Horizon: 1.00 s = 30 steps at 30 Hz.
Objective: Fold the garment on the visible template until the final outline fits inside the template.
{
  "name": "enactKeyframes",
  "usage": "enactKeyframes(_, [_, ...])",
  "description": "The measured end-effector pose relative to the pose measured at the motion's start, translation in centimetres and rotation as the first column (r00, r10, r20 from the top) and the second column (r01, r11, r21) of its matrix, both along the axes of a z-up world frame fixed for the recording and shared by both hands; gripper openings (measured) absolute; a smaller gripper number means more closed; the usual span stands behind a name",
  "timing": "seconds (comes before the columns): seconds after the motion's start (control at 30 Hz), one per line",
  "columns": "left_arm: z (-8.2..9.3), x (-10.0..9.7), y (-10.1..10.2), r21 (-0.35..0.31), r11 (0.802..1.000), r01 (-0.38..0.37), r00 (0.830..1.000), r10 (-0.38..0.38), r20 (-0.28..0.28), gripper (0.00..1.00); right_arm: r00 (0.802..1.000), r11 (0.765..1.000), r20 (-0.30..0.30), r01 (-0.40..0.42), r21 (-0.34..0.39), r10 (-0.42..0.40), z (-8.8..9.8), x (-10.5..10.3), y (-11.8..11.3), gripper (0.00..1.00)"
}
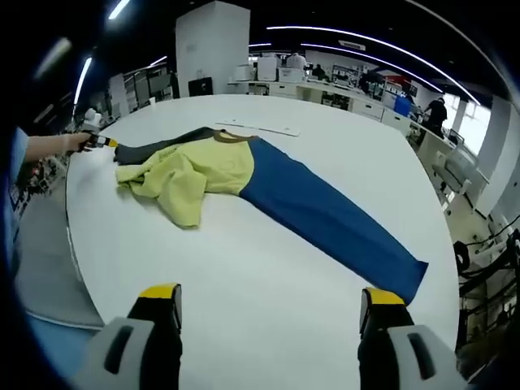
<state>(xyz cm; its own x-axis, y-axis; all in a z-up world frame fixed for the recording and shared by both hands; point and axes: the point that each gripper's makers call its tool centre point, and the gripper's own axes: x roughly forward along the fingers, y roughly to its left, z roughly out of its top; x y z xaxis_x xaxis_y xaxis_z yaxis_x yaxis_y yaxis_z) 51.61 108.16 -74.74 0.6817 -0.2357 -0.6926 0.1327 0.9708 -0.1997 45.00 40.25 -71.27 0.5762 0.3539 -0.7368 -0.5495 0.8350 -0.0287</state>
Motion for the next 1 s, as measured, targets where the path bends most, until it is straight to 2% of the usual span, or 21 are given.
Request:
enactKeyframes(0.2, [-1.3,1.1,1.3,0.057,0.997,0.053,0.998,-0.051,-0.041,0.00,1.000,1.000,0.003,-0.005,-0.011,0.005,0.2,0.6,0.4,0.91])
enactKeyframes(0.4, [-1.5,2.6,2.4,0.104,0.990,0.092,0.994,-0.085,-0.063,0.00,1.000,1.000,0.000,-0.005,-0.013,0.005,-0.2,1.1,0.5,0.90])
enactKeyframes(0.53, [-1.5,3.8,3.2,0.164,0.979,0.125,0.990,-0.113,-0.080,0.00,1.000,1.000,-0.012,-0.009,-0.018,0.009,-0.6,1.1,0.8,0.90])
enactKeyframes(0.73, [-2.1,4.8,4.4,0.217,0.967,0.130,0.983,-0.098,-0.155,0.00,1.000,1.000,-0.014,-0.020,-0.022,0.020,-0.7,1.0,1.1,0.90])
enactKeyframes(0.83, [-2.5,4.6,4.7,0.252,0.955,0.154,0.974,-0.103,-0.202,0.00,1.000,1.000,-0.011,-0.019,-0.023,0.019,-0.7,1.0,1.1,0.90])
enactKeyframes(1.0, [-2.7,4.6,4.9,0.253,0.956,0.145,0.972,-0.090,-0.219,0.00,1.000,1.000,-0.014,-0.017,-0.026,0.017,-0.7,0.8,1.0,0.90])
